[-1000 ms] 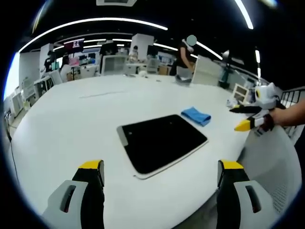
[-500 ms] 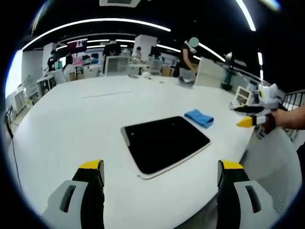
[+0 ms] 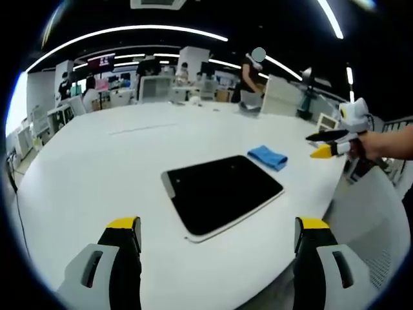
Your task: Wipe the mirror surface with the cleaning cloth until all visible marks leave the cleaned area.
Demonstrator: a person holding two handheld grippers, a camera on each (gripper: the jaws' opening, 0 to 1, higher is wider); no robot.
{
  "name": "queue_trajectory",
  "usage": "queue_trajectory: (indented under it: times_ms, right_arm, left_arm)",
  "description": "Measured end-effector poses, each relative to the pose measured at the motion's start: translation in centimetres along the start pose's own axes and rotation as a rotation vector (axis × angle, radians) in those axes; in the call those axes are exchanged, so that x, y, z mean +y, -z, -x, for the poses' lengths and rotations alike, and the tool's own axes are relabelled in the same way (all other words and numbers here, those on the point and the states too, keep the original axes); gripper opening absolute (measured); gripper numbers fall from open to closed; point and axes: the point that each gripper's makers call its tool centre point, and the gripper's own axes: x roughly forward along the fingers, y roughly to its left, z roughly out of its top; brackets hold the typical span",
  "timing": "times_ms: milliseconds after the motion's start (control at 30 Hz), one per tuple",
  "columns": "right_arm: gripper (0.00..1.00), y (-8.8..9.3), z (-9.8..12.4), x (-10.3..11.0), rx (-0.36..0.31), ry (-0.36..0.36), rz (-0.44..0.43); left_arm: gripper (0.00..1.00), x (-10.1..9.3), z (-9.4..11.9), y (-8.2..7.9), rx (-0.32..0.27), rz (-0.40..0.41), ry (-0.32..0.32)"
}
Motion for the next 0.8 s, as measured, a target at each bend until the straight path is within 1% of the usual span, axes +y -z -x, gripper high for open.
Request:
queue_trajectory:
  times_ms: [67, 167, 233, 300, 333, 367, 433, 500, 533, 567, 633, 667, 700, 767, 800]
  right_arm:
    - [0.76, -0.6, -0.8, -0.4, 0.008, 0.006, -0.004]
    - [0.72, -1.3, -2.3, -1.0, 0.047, 0.015, 0.023]
    - [0.69, -2.0, -3.0, -1.3, 0.039, 0.019, 0.024]
    - [0.66, -2.3, -3.9, -2.1, 0.043, 0.031, 0.005]
    - [0.64, -2.3, -4.2, -2.4, 0.046, 0.038, -0.012]
    - [0.57, -2.4, -4.6, -2.9, 0.052, 0.057, -0.044]
    - [0.49, -2.5, -5.5, -3.4, 0.056, 0.065, -0.040]
    - [0.48, -1.9, -6.4, -3.7, 0.086, 0.070, -0.060]
    - [0.47, -1.8, -6.7, -3.7, 0.087, 0.067, -0.062]
    - [0.46, -1.6, -7.4, -3.8, 0.093, 0.059, -0.059]
    - [0.42, -0.8, -8.4, -4.1, 0.116, 0.074, -0.021]
    - [0.40, -0.4, -8.8, -4.0, 0.126, 0.058, -0.015]
    - [0.39, 0.3, -9.6, -3.7, 0.143, 0.031, -0.021]
    - [0.36, 0.7, -10.4, -3.8, 0.147, 0.047, -0.034]
    - [0.34, 0.8, -10.4, -3.7, 0.152, 0.043, -0.034]
  left_arm:
    - [0.99, -0.1, 0.0, 0.0, 0.001, 0.003, 0.009]
    - [0.99, -0.3, 0.0, 0.4, 0.020, -0.008, 0.010]
    - [0.96, -0.3, -0.1, 0.4, 0.025, -0.006, 0.012]
    - [0.97, -0.4, -0.1, 0.2, 0.015, -0.006, 0.020]
    - [0.97, -0.4, -0.1, 0.2, 0.014, -0.006, 0.019]
    - [0.97, -0.5, -0.1, 0.2, 0.018, -0.005, 0.020]
    - [0.97, -1.0, -0.3, 0.7, 0.045, -0.026, 0.041]
    - [0.99, -1.1, -0.3, 0.7, 0.047, -0.034, 0.048]
    - [0.99, -1.1, -0.4, 0.9, 0.053, -0.039, 0.049]
    - [0.99, -1.1, -0.4, 1.0, 0.057, -0.027, 0.050]
    - [0.99, -1.4, -0.5, 0.7, 0.042, -0.012, 0.062]
    - [0.99, -1.3, -0.5, 0.7, 0.040, -0.016, 0.058]
    - [0.99, -1.1, -0.5, 0.6, 0.036, -0.011, 0.052]
    - [0.99, -1.0, -0.4, 0.4, 0.026, 0.005, 0.049]
    - [0.99, -1.0, -0.4, 0.4, 0.025, 0.002, 0.047]
